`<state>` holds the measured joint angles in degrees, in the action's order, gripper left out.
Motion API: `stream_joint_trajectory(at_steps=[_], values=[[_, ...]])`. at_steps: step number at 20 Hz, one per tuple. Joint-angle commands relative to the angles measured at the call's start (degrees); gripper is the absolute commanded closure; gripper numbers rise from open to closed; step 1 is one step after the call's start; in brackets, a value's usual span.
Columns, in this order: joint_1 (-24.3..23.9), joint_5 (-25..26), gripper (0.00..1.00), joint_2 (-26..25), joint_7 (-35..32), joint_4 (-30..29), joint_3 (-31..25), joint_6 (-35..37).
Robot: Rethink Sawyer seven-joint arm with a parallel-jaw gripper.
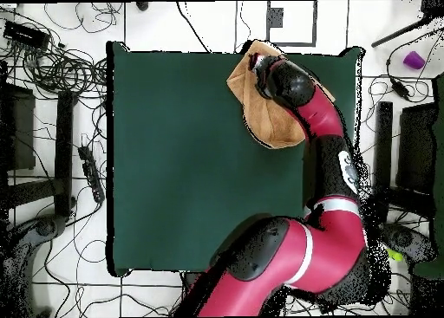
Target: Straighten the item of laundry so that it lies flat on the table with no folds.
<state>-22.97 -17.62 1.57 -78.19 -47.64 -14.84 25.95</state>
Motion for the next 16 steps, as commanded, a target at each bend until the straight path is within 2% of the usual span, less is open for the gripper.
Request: stream_joint_trajectory(at_steps=[1, 4, 8, 12, 16], values=[[0.3, 0.2, 0.00, 5.5, -16.2, -12.7, 2.3, -2.4], [-3.2, 3.3, 0.00, 11.8, -13.3, -25.0, 0.0, -7.5], [-7.0, 6.0, 0.00, 18.2, -9.6, -36.2, -1.6, -8.5], [-8.8, 8.1, 0.00, 20.8, -10.4, -42.7, -2.9, -11.3], [-8.0, 8.4, 0.00, 20.0, -14.2, -44.7, -3.8, -16.0]])
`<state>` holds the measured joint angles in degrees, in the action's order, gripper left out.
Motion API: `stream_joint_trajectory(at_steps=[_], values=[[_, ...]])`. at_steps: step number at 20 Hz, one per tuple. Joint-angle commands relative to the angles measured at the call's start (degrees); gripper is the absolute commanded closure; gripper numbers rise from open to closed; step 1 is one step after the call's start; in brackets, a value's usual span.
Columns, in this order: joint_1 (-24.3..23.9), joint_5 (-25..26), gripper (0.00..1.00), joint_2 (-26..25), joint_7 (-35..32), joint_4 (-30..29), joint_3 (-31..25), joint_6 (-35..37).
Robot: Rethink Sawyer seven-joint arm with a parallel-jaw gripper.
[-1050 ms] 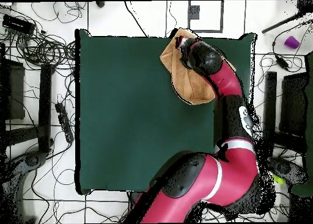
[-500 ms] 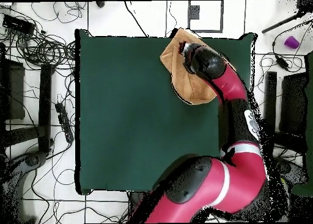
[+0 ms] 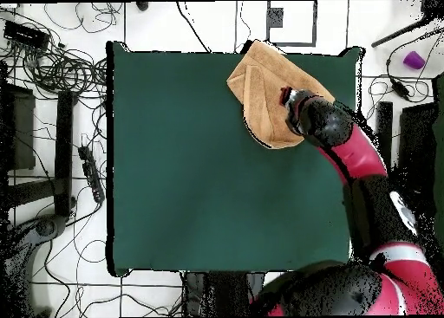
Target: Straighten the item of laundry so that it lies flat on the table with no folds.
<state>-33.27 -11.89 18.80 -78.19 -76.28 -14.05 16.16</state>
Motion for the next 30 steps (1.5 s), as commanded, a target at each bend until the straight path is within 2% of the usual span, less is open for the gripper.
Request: stream_joint_trajectory(at_steps=[1, 3, 9, 17, 20, 23, 30], values=[[3.1, 2.9, 0.00, 2.0, -14.8, -15.3, -4.1, -8.1], [3.9, 2.5, 0.00, -0.2, -14.4, -12.4, -3.7, -9.4], [2.0, 0.7, 0.00, -4.8, -14.7, -6.9, -9.6, -14.7], [2.5, -1.9, 0.00, -9.3, -12.7, 1.8, -12.9, -13.8], [7.1, -6.1, 0.00, -10.2, -15.3, 5.5, -7.8, -14.1], [8.7, -6.4, 0.00, -9.8, -17.3, 4.4, -6.2, -20.1], [11.0, -11.5, 0.00, -9.8, -17.9, 4.1, -3.9, -20.5]])
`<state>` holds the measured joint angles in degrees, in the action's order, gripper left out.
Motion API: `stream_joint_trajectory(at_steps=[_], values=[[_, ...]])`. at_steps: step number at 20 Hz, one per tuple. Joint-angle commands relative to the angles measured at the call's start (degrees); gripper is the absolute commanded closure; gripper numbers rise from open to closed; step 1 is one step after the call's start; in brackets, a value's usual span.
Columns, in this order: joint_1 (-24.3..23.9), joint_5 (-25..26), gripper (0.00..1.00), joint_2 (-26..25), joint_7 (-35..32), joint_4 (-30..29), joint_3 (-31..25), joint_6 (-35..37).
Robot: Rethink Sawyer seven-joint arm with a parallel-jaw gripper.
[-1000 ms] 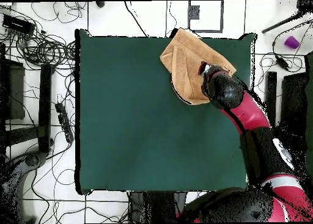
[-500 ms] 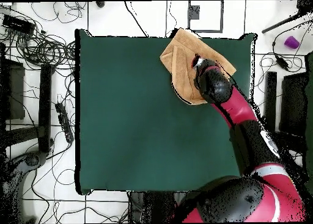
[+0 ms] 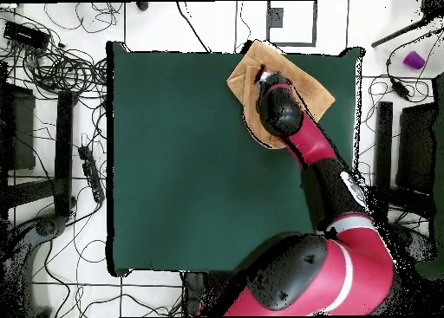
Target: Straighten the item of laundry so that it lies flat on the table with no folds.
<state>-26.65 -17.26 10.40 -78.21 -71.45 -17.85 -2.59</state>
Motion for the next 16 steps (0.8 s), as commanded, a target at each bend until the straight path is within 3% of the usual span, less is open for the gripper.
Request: stream_joint_trajectory(at_steps=[1, 7, 16], values=[[4.5, -6.8, 0.00, -1.4, -17.8, -0.7, 0.0, -1.7], [4.8, -8.0, 0.00, -1.5, -16.4, -1.4, 0.7, -2.0], [3.0, -4.9, 0.00, -4.0, -12.8, -1.1, 2.3, -1.5]])
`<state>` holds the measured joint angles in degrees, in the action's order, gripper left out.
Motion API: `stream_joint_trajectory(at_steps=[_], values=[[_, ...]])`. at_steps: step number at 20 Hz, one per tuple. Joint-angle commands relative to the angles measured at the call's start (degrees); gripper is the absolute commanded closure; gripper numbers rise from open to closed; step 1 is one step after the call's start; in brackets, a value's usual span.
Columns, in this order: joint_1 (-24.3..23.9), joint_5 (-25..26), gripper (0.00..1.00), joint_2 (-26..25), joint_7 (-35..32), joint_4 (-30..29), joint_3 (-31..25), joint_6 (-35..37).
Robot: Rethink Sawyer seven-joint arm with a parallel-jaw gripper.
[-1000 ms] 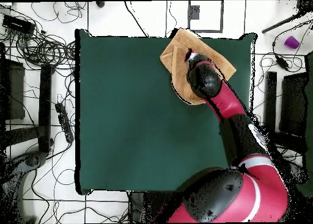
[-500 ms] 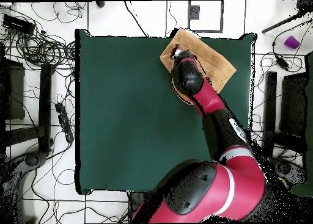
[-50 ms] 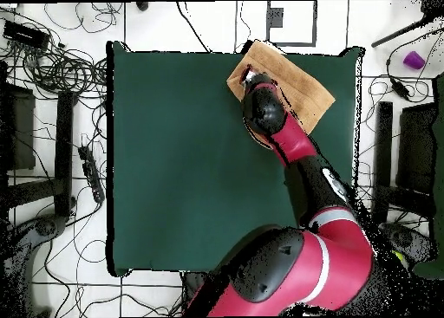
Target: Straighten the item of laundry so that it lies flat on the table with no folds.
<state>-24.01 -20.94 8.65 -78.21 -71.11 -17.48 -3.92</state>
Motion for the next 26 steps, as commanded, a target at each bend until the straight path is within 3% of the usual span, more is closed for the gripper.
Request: stream_joint_trajectory(at_steps=[1, 26], values=[[0.3, -1.1, 0.00, -2.7, -12.9, -1.3, 1.8, -0.6], [1.7, -2.8, 0.00, -7.7, -13.9, 4.4, 0.2, -1.7]])
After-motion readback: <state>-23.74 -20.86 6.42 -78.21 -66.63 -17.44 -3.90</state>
